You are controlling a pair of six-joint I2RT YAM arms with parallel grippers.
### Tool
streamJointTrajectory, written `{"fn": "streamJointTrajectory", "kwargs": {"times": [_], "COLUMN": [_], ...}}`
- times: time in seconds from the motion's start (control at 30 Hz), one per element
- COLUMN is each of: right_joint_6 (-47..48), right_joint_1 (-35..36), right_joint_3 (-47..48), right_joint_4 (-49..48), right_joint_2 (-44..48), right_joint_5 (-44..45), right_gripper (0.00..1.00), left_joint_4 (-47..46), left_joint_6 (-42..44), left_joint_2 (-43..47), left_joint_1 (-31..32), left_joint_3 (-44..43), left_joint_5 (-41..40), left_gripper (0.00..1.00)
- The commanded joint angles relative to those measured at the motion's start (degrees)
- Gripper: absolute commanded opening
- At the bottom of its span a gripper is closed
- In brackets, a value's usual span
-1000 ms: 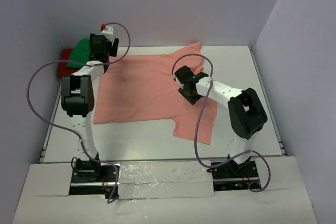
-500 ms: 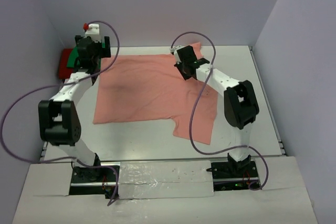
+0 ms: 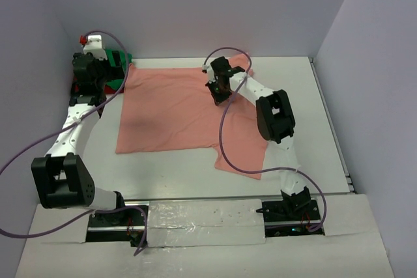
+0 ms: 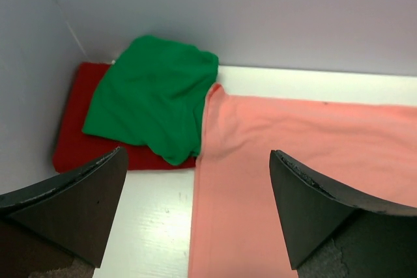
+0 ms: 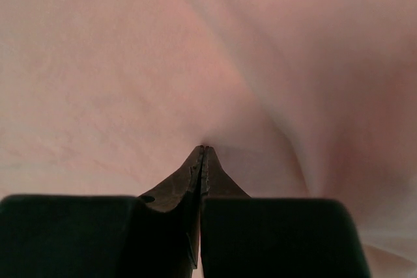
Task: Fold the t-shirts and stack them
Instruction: Flatten the tshirt out
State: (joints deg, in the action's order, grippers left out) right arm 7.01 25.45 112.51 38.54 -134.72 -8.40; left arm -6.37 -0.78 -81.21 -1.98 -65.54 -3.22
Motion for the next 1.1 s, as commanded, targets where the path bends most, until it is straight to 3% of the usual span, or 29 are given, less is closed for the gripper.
{"fn": "streamJointTrajectory", "kwargs": {"times": [0.0,0.23,0.3,0.6,0.93,0.97,1.03,1.07], "right_joint_6": [-3.2,-3.1,-2.2,-0.9,1.4,1.4,1.2,0.9], "right_joint_1": [-0.2,-4.1,-5.8,-5.4,-4.5,-4.5,-4.4,-4.4], "right_joint_3": [1.4,-8.1,-10.3,-23.5,-25.2,-25.4,-25.9,-25.9], "right_joint_4": [7.5,11.6,12.9,12.6,7.7,5.9,0.6,-1.2], "right_joint_2": [-2.1,1.7,3.0,12.5,16.0,17.3,21.7,23.2], "right_joint_5": [2.4,6.0,0.6,0.0,-4.1,-4.8,-5.2,-5.0], "right_gripper": [0.0,0.0,0.0,0.0,0.0,0.11,0.23,0.38], "left_joint_4": [5.2,9.3,10.1,11.6,6.9,5.0,0.6,-0.5], "left_joint_6": [-1.1,-1.2,-1.2,-1.0,-1.7,-1.6,-1.6,-1.5], "left_joint_2": [2.7,3.8,4.0,5.0,4.8,4.3,3.5,2.7], "left_joint_1": [-0.3,-1.4,-1.4,-1.4,-1.5,-1.5,-1.4,-1.3], "left_joint_3": [-1.2,-2.1,-2.6,-3.4,0.7,1.3,3.2,3.5], "left_joint_5": [4.0,5.5,5.9,6.7,9.1,9.7,10.9,11.7], "left_gripper": [0.99,0.99,0.99,0.99,0.99,0.99,0.99,0.99]}}
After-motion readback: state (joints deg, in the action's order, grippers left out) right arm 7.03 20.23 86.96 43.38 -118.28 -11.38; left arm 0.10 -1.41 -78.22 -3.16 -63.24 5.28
